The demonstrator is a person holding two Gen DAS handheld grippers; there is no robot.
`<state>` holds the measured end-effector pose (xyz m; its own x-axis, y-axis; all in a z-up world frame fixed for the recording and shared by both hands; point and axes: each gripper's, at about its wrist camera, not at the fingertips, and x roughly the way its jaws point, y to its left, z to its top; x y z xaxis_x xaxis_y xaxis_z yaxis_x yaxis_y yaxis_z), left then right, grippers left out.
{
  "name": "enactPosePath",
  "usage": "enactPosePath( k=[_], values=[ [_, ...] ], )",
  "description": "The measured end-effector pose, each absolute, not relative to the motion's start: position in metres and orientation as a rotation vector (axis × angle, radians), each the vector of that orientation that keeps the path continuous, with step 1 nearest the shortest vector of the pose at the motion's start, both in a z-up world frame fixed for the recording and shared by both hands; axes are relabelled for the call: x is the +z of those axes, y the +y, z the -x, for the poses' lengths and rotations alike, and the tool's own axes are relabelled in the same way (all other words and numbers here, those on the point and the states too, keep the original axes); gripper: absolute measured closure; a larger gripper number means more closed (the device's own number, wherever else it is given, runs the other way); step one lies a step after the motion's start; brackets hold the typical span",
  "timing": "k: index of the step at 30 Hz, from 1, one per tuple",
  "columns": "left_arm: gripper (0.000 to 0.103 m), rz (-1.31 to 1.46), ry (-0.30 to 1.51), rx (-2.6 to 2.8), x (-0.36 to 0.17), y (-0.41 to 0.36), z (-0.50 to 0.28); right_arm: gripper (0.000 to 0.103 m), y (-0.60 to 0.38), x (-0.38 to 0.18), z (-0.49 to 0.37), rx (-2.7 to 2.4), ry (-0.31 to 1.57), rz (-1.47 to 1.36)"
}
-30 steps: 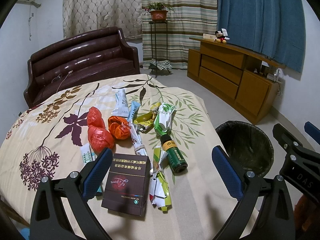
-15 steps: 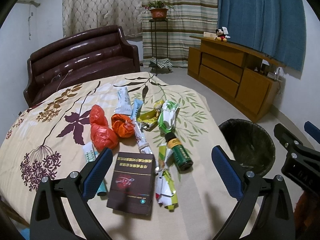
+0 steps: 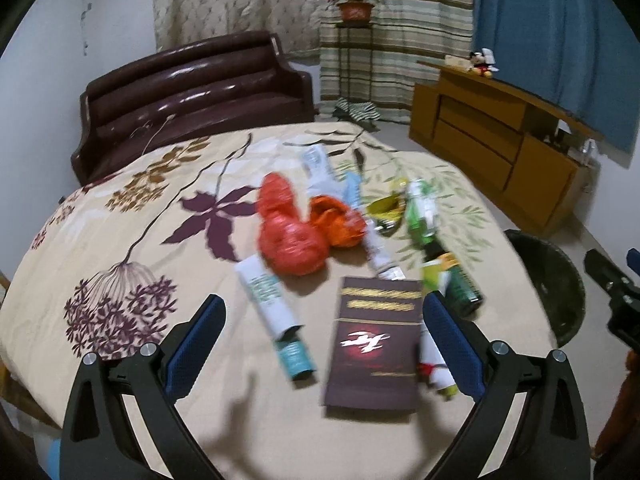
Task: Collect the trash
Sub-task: 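Reach the left tool to the white toothpaste tube and close on it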
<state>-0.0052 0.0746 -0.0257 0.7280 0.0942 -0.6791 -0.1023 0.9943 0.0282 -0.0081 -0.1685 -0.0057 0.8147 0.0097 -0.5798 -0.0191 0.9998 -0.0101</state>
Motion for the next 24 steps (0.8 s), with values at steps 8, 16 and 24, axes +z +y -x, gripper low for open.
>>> enactPosePath(
  k=[8, 16, 24],
  values=[
    [0.015, 0.043, 0.781, 0.173, -0.034, 0.106, 0.003, 0.021, -0.156, -0.012, 0.000, 0.052, 0.657, 0.020],
    [0.028, 0.067, 0.826, 0.168, -0.043, 0.113, -0.011, 0.021, -0.144, -0.018, -0.006, 0.079, 0.681, 0.031],
    [0.034, 0.085, 0.863, 0.169, -0.051, 0.125, -0.026, 0.021, -0.142, -0.022, -0.008, 0.080, 0.693, 0.035]
  ],
)
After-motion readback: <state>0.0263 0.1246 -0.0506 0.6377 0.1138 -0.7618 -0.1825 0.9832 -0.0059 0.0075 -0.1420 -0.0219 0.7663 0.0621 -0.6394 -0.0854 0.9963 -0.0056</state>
